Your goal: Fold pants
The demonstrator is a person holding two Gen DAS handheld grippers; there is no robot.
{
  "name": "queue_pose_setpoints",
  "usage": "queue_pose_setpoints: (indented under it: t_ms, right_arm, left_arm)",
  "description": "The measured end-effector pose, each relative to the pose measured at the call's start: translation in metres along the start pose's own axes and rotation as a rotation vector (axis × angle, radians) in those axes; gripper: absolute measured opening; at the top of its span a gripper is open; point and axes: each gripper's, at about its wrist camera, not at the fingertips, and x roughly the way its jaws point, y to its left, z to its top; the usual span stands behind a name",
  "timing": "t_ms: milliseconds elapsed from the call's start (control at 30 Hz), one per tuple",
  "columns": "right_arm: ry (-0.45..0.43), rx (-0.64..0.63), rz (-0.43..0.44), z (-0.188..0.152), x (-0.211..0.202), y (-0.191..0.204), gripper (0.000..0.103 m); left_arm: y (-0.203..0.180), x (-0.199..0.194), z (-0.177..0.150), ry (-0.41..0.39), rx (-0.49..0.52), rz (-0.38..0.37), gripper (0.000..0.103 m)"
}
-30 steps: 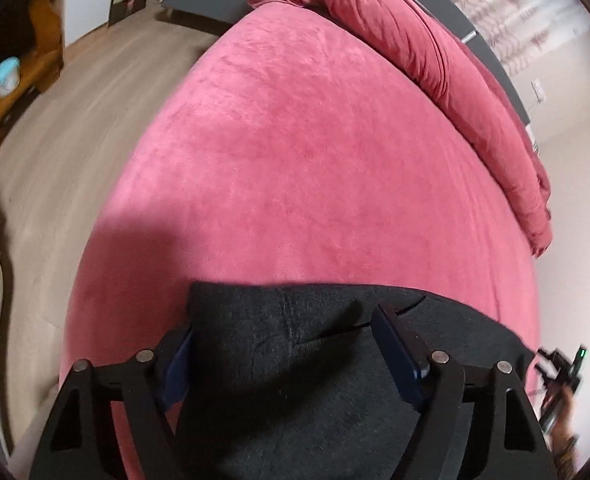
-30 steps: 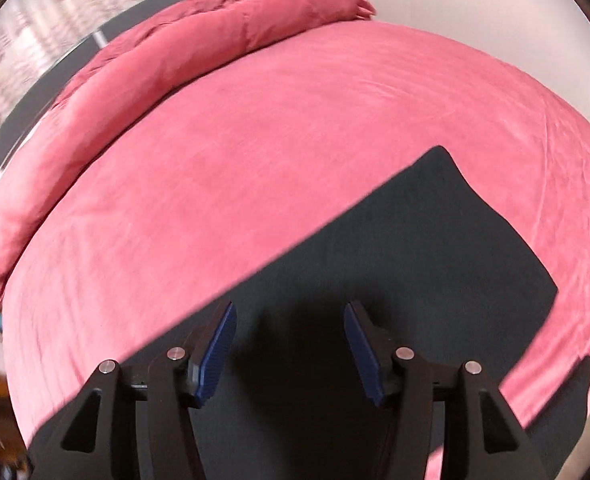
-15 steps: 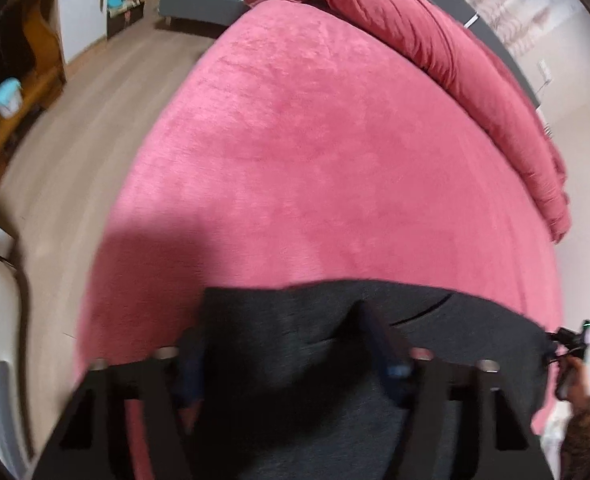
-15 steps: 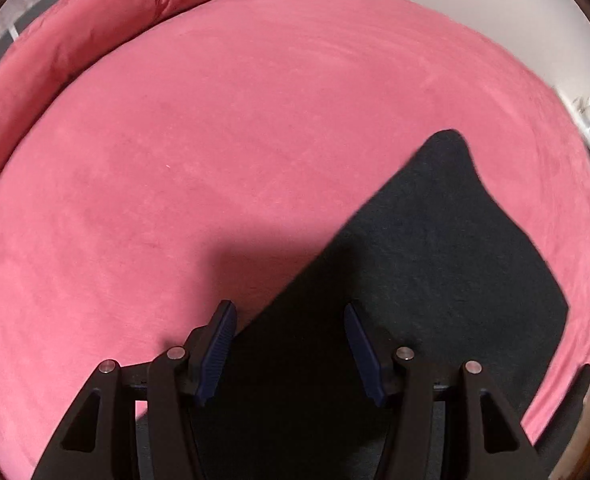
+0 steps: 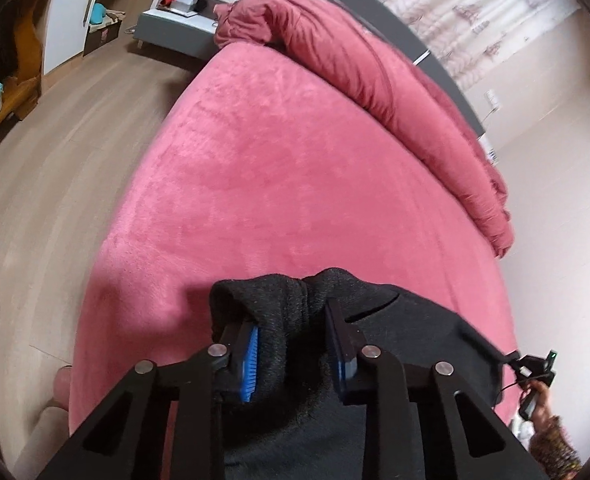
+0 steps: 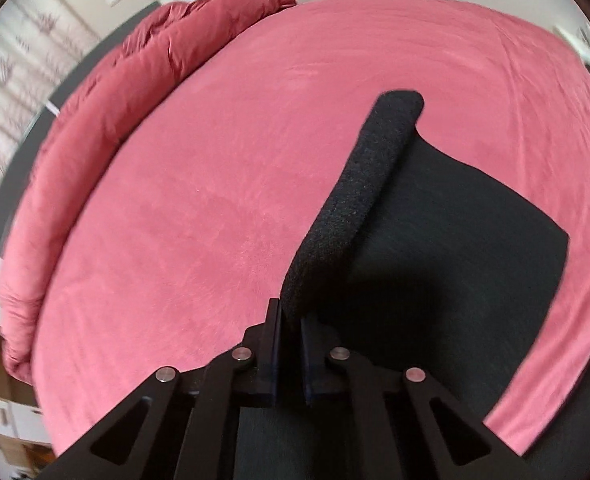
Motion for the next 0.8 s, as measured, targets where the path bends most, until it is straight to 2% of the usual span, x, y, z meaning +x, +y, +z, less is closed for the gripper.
queue_pose_setpoints:
  t_ms: [300, 400, 467, 500, 567, 633, 700, 767, 800]
  right_arm:
    - [-0.062, 0.034, 0.187, -0.009, -0.07, -0.02, 0.007]
    - [-0.075, 0.031, 0.246, -0.026, -0.098, -0.026, 0.007]
    - [-0.089, 0.04, 0.281, -0.039, -0.124, -0.043, 0.007]
    - [-0.095, 0.048, 0.292, -0.044, -0.132, -0.051, 0.006]
    - [-0.126, 0.065, 0.288, -0.052, -0.155, -0.078, 0.003]
    - [-0.169, 0.093, 0.289, -0.06, -0.179, -0.102, 0.002]
    - [-0.189, 0.129, 0.24, -0.063, -0.193, -0.134, 0.002]
    - [-0.171, 0.174, 0.218, -0.072, -0.197, -0.168, 0.002]
    - [-0.12, 0.197, 0.24, -0.079, -0.191, -0.181, 0.004]
  left_arm:
    - [-0.015, -0.052, -0.026, -0.053, 0.043, -0.118, 0.022]
    - [-0.011, -0.072, -0.041, -0.079, 0.017, -0.187, 0.019]
    - [-0.005, -0.086, -0.049, -0.1, -0.007, -0.228, 0.017]
    - [0.0, -0.095, -0.054, -0.122, -0.022, -0.244, 0.005]
    - [0.009, -0.109, -0.064, -0.136, -0.04, -0.275, 0.005]
    - [0.015, -0.115, -0.077, -0.116, -0.031, -0.282, 0.005]
    - [0.02, -0.119, -0.092, -0.104, -0.022, -0.29, 0.006]
    - [0.023, -0.12, -0.109, -0.079, -0.005, -0.304, 0.006]
    - [0.023, -0.12, -0.114, -0.075, 0.006, -0.299, 0.006]
